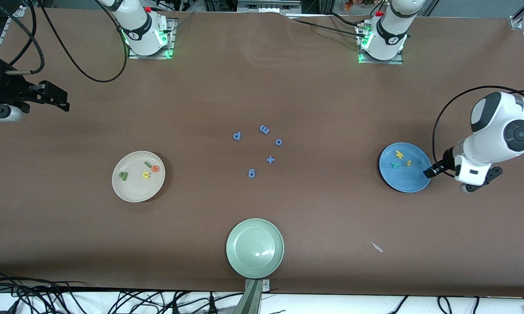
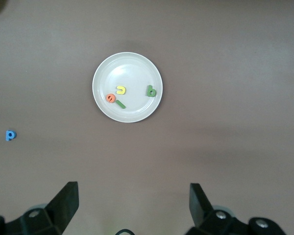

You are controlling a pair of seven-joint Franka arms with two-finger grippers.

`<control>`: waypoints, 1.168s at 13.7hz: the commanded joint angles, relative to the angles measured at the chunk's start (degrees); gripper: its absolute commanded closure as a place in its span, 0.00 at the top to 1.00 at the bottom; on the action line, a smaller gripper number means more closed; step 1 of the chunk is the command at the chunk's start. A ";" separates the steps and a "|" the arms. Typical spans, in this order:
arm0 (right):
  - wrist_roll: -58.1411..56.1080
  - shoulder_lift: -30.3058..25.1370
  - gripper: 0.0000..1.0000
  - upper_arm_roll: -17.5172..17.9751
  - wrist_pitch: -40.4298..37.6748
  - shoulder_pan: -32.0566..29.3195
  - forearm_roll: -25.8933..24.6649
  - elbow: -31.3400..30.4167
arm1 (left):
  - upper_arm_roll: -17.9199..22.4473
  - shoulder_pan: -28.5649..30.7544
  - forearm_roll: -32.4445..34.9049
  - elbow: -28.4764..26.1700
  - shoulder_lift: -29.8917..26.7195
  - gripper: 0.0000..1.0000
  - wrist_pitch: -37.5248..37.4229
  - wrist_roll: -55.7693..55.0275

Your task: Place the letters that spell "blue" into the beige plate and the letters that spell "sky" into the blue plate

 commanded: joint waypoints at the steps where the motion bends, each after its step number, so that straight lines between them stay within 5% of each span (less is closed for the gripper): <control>1: 0.35 0.76 1.00 0.09 -0.49 -0.50 -2.03 1.63 | -0.77 -0.11 0.17 4.40 -1.64 0.81 -4.46 -0.17; 4: 0.52 0.76 1.00 -0.08 -0.49 -0.59 -2.12 1.63 | -1.65 1.81 -0.70 8.18 -2.25 0.85 -7.54 3.60; 7: 0.52 0.76 1.00 -0.17 -0.49 -0.59 -2.12 1.63 | 2.37 0.16 -8.48 8.72 -9.26 0.85 -7.90 10.62; 10: 0.61 0.76 1.00 -0.17 -0.49 -0.59 -2.12 1.63 | 20.86 -18.23 -26.41 9.51 -19.98 0.91 -7.64 17.49; 11: 0.52 0.76 1.00 -0.17 -0.49 -0.68 -2.12 1.63 | 26.77 -23.88 -30.11 10.21 -22.71 1.00 -7.90 18.20; 16: 0.61 0.76 1.00 -0.26 -0.49 -0.95 -2.03 1.63 | 39.80 -38.75 -35.50 10.39 -29.05 1.00 -11.75 18.20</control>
